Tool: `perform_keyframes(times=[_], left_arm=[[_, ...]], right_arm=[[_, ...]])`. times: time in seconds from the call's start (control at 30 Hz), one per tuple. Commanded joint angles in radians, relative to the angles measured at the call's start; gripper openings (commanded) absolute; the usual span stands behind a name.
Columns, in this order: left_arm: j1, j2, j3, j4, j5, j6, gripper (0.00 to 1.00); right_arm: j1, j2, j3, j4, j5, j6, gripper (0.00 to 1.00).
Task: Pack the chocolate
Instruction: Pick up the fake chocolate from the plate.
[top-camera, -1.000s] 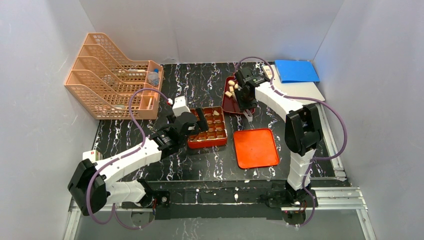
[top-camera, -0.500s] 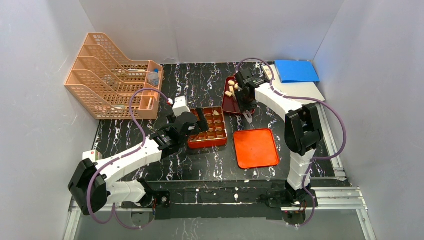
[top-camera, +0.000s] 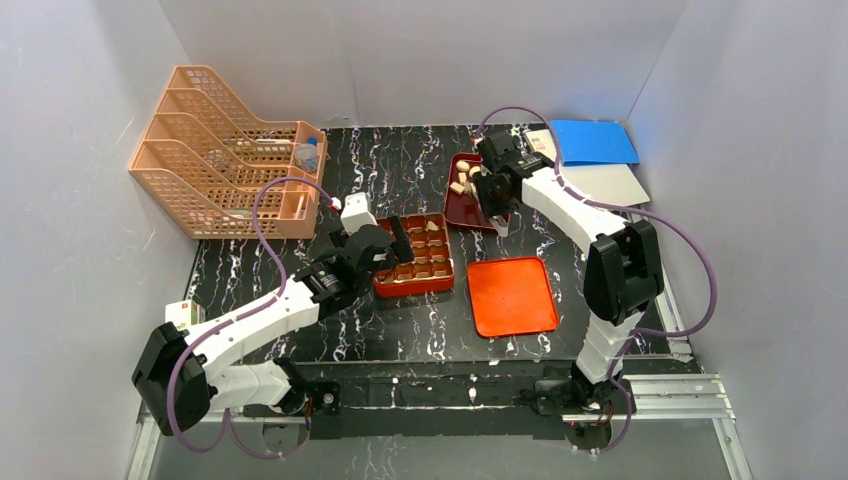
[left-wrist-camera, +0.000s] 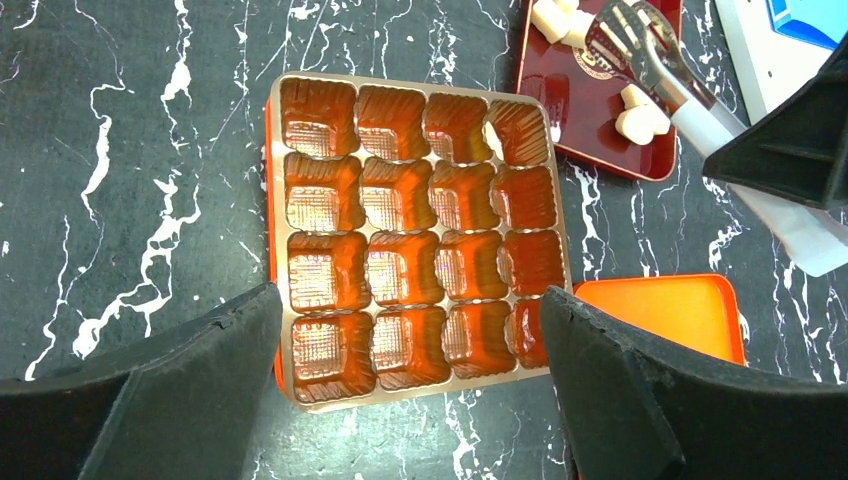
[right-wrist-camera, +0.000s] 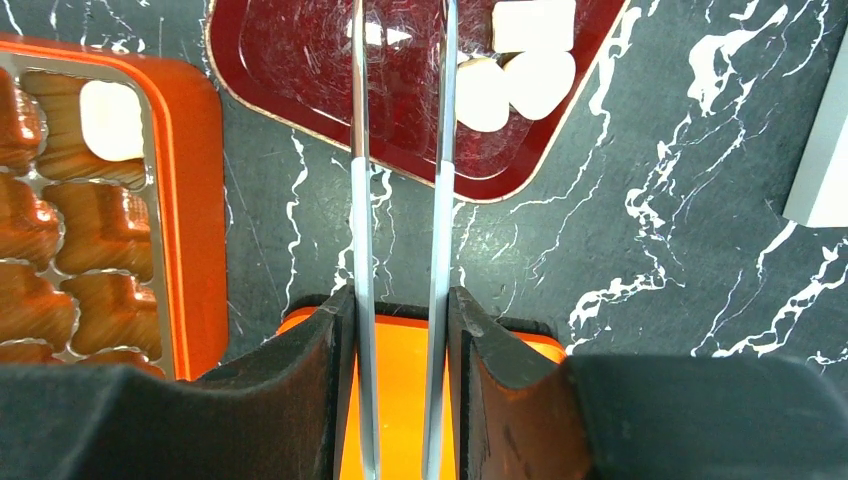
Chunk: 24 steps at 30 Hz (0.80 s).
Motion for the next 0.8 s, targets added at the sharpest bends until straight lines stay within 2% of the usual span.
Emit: perform_keyframes(times=[0.0,0.47,0.77], left_arm=[[0.007,-0.033,0.031,-0.024,-0.039,0.003,0.97],[0.007,-0.061,0.079,-0.071,-0.077,0.026,0.97],[0.007,-0.074,0.097,-0.089,-0.079,0.026,0.97]], right_arm=[[-0.002,-0.067,-0.007,0.032,0.001,-0.001,0.01],[0.042,-0.170,0.009,-0.018,-0.063,0.001,0.01],[0.216,-0.177,0.059,-0.093,0.028,0.010,0.01]])
